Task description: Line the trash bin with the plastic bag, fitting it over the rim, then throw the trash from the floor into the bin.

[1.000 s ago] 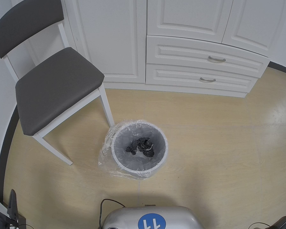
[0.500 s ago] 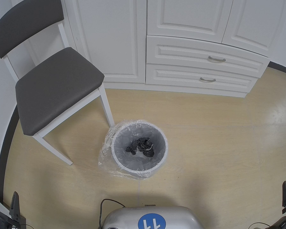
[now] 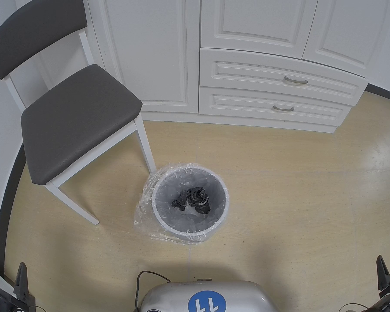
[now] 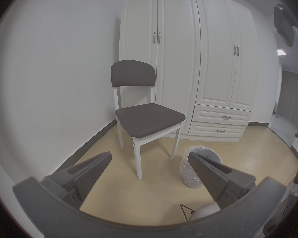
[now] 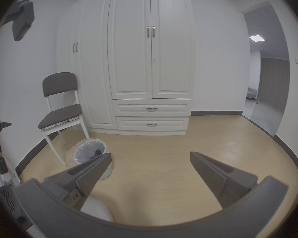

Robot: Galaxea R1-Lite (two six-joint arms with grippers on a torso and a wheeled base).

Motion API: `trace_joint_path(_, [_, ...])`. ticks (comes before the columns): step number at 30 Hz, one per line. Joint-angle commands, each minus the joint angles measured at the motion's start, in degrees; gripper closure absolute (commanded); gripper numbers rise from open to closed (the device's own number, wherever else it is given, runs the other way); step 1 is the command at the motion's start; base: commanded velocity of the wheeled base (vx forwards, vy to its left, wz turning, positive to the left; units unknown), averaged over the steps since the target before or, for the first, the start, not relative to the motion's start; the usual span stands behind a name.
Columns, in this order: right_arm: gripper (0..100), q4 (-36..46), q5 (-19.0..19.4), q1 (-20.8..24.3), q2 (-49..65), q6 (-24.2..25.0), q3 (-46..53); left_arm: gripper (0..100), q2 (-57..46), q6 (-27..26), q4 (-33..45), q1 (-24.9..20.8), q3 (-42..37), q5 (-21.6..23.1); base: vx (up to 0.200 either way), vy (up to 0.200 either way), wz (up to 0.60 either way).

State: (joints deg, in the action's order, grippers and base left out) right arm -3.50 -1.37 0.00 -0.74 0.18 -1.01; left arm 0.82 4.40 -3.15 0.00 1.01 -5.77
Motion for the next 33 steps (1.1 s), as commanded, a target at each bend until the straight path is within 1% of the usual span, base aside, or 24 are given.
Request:
trace_joint_path(1, [0,0.1,0.6,0.0,0.7,-0.4,0.8,0,-0.7,-0.5,0.4,0.0,-1.0,0.6,0.000,0.000,0.00])
trace_joint_path(2, [0,0.1,0.7,0.0,0.7,-0.4,0.8,0,-0.7,-0.5,0.4,0.0,-1.0,0.6,0.000,0.000,0.00])
trace_joint_path(4, [0,0.1,2.2,0.0,0.7,-2.6,0.8,0,-0.7,-1.2,0.9,0.0,-1.0,3.4,0.000,0.000,0.00])
trace_joint_path(7, [0,0.1,3.4,0.0,0.7,-4.7,0.8,0,-0.7,-3.7,3.1,0.0,-1.0,5.4,0.000,0.000,0.00])
trace_joint_path(8, [0,0.1,3.7,0.0,0.7,-4.9,0.8,0,-0.7,-4.0,3.5,0.0,-0.9,5.5,0.000,0.000,0.00])
trace_joint_path(9, [0,0.0,4.9,0.0,0.7,-6.1,0.8,0,-0.7,-4.5,3.6,0.0,-0.9,5.6,0.000,0.000,0.00])
trace_joint_path(11, [0,0.0,5.4,0.0,0.7,-6.7,0.8,0,-0.7,-4.6,3.4,0.0,-1.0,5.6,0.000,0.000,0.00])
trace_joint_path(14, [0,-0.8,5.5,0.0,0.7,-9.2,0.8,0,-0.7,-4.1,3.2,0.0,-1.0,5.6,0.000,0.000,0.00])
trace_joint_path(17, [0,-4.9,5.5,0.0,0.7,-10.6,0.9,0,-0.7,-3.9,3.2,0.0,-1.0,5.6,0.000,0.000,0.00])
trace_joint_path(21, [0,-2.7,5.3,0.1,0.7,-10.1,1.0,0,-0.7,-4.0,3.2,0.0,-1.0,5.6,0.000,0.000,0.00])
trace_joint_path(22, [0,-0.5,4.8,0.1,0.7,-9.9,1.0,0,-0.7,-4.0,3.2,0.0,-1.0,5.6,0.000,0.000,0.00])
trace_joint_path(25, [0,-0.3,3.3,0.1,0.7,-4.4,1.0,0,-0.7,-3.9,3.2,0.0,-1.0,5.6,0.000,0.000,0.00])
trace_joint_path(26, [0,-0.3,3.1,0.1,0.7,-4.1,1.0,0,-0.7,-3.9,3.2,0.0,-1.0,5.6,0.000,0.000,0.00])
trace_joint_path(27, [0,-0.3,2.2,0.1,0.7,-2.3,1.0,0,-0.7,-3.9,3.2,0.0,-1.0,5.6,0.000,0.000,0.00])
trace_joint_path(28, [0,-0.2,1.9,0.1,0.7,-1.8,1.0,0,-0.7,-3.9,3.2,0.0,-1.0,5.6,0.000,0.000,0.00])
trace_joint_path(30, [0,-0.2,2.4,0.1,0.7,-0.5,1.0,0,-0.7,-3.9,3.2,0.0,-1.0,5.6,0.000,0.000,0.00])
trace_joint_path(31, [0,-0.2,2.4,0.1,0.7,-0.5,1.0,0,-0.7,-3.9,3.2,0.0,-1.0,5.6,0.000,0.000,0.00])
trace_joint_path(32, [0,-0.1,4.1,0.0,0.7,-1.2,1.0,0,-0.7,-4.0,3.2,0.0,-1.0,5.6,0.000,0.000,0.00])
trace_joint_path(33, [0,-0.1,4.1,0.0,0.7,-1.2,1.0,0,-0.7,-4.0,3.2,0.0,-1.0,5.6,0.000,0.000,0.00])
